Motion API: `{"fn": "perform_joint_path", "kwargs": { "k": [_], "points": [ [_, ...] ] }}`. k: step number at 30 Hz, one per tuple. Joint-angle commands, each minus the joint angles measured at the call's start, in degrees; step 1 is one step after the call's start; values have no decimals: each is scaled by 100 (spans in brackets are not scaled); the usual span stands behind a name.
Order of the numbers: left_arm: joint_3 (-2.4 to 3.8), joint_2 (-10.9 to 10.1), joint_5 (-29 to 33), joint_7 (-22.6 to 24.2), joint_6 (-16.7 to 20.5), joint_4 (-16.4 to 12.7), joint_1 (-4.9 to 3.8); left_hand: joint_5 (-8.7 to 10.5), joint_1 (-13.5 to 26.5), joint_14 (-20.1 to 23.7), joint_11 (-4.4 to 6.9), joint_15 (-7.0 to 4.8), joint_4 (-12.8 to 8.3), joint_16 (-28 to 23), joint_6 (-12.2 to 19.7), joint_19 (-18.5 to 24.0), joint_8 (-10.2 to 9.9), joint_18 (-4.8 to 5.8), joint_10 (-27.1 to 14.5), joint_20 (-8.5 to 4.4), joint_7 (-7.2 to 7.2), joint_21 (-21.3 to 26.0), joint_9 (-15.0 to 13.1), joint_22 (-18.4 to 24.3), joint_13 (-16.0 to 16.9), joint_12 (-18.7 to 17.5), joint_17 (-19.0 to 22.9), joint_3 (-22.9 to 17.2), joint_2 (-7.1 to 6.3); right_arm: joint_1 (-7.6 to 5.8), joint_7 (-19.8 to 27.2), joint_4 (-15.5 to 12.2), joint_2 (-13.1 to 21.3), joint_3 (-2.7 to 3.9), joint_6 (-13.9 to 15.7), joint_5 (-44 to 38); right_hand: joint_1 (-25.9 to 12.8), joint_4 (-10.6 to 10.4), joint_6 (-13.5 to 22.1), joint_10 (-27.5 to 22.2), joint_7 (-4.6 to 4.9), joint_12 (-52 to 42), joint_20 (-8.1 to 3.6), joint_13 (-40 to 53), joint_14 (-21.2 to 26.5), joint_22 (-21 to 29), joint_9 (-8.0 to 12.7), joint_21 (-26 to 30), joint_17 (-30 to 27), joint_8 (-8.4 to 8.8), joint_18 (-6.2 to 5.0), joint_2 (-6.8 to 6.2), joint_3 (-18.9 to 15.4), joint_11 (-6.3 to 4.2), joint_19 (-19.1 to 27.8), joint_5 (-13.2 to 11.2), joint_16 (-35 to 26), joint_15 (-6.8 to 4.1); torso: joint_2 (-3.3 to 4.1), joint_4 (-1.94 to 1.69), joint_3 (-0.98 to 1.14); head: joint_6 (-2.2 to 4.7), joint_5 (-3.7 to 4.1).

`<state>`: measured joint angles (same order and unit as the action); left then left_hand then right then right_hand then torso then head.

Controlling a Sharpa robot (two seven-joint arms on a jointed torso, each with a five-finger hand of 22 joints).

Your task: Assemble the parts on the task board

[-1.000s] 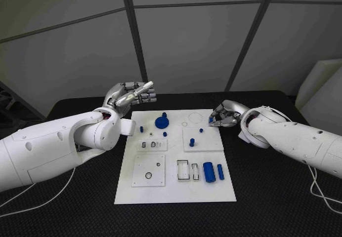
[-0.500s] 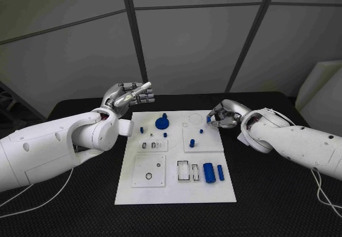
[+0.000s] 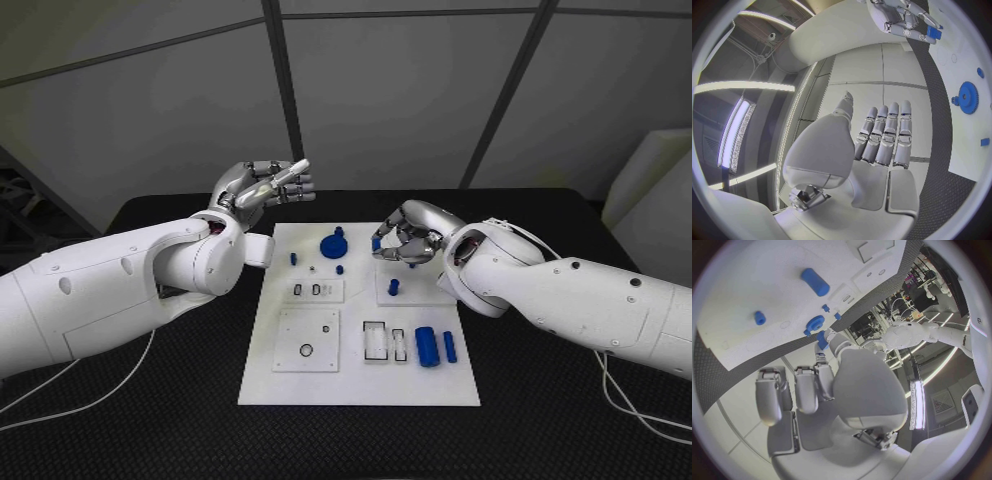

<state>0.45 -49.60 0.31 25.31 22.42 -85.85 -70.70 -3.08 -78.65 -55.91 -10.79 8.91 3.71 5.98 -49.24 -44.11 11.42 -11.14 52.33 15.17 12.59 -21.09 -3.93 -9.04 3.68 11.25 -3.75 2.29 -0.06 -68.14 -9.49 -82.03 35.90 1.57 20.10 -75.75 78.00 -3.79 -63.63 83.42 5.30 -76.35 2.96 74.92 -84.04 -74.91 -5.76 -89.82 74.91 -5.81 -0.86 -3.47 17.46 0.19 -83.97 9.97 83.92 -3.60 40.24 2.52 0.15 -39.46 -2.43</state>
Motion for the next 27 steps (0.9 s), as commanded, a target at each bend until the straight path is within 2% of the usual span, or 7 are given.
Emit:
{"fn": "perform_joint_path", "kwargs": {
  "k": [1,5,6,10,13,20,27],
  "points": [
    [6,16,27,-13,-67,45,-10,-21,15,-7,-26,44,-36,-39,24,21,-32,90,18,9,89,8,8,7,-5,-22,4,12,51,-11,-391,-11,-169,2,32,-462,15,11,-125,-3,-80,-16,-33,432,-346,-1509,-98,-18,319,-28,86,38,16,-23,-603,24,17,-31,-35,-14,-18,-29,-57],
    [6,25,30,-12,-70,90,-11,-21,15,-7,-26,44,-36,-39,24,21,-32,90,18,9,89,8,8,7,-5,-22,4,12,51,8,-474,55,-431,-15,28,-633,15,13,-125,-4,-80,-14,-34,431,-347,-1509,-98,-18,323,-27,86,39,17,-23,-603,25,19,-32,-48,-19,-25,-56,-90],
    [6,26,30,-11,-71,98,-12,-21,15,-6,-26,44,-37,-40,24,21,-32,90,18,9,88,9,8,8,-5,-23,4,12,51,23,-503,84,-503,-22,22,-688,15,16,-126,-1,-81,-21,-34,436,-348,-1509,-100,-18,328,-26,86,39,18,-24,-603,30,21,-32,-54,-19,-34,-56,-112],
    [6,45,31,-11,-76,129,-14,-21,14,-5,-26,45,-42,-43,25,24,-33,90,18,10,87,10,8,9,-5,-25,4,14,52,89,-597,202,-757,-124,-16,-834,14,21,-127,-1,-82,-21,-36,437,-347,-1509,-102,-18,323,-25,86,36,18,-25,-603,35,18,-34,-61,-35,-31,-83,-142],
    [6,54,31,-10,-82,134,-15,-21,14,-5,-26,45,-42,-43,25,24,-33,90,18,10,87,10,8,9,-5,-25,4,14,52,171,-642,277,-905,-168,-34,-913,15,24,-128,-2,-83,-19,-36,436,-345,-1509,-103,-18,315,-24,86,34,18,-26,-603,37,14,-34,-53,-43,-28,-86,-159],
    [7,70,32,-10,-85,142,-16,-21,14,-5,-26,45,-42,-43,25,24,-33,90,18,10,87,10,8,9,-5,-25,4,14,52,337,-697,448,-1145,-200,-53,-1107,12,33,-127,1,-82,-24,-38,441,-345,-1509,-105,-18,314,-20,86,25,15,-27,-603,42,14,-36,-45,-31,-25,-122,-217],
    [7,94,32,-12,-93,154,-16,-21,14,-5,-26,45,-42,-43,25,24,-33,90,18,10,87,10,8,9,-5,-25,4,14,52,411,-721,505,-1265,-209,-45,-1277,8,38,-123,0,-81,-23,-39,440,-344,-1509,-107,-18,307,-15,86,19,13,-27,-603,45,10,-36,-46,-24,-23,-170,-259]
  ]
}}
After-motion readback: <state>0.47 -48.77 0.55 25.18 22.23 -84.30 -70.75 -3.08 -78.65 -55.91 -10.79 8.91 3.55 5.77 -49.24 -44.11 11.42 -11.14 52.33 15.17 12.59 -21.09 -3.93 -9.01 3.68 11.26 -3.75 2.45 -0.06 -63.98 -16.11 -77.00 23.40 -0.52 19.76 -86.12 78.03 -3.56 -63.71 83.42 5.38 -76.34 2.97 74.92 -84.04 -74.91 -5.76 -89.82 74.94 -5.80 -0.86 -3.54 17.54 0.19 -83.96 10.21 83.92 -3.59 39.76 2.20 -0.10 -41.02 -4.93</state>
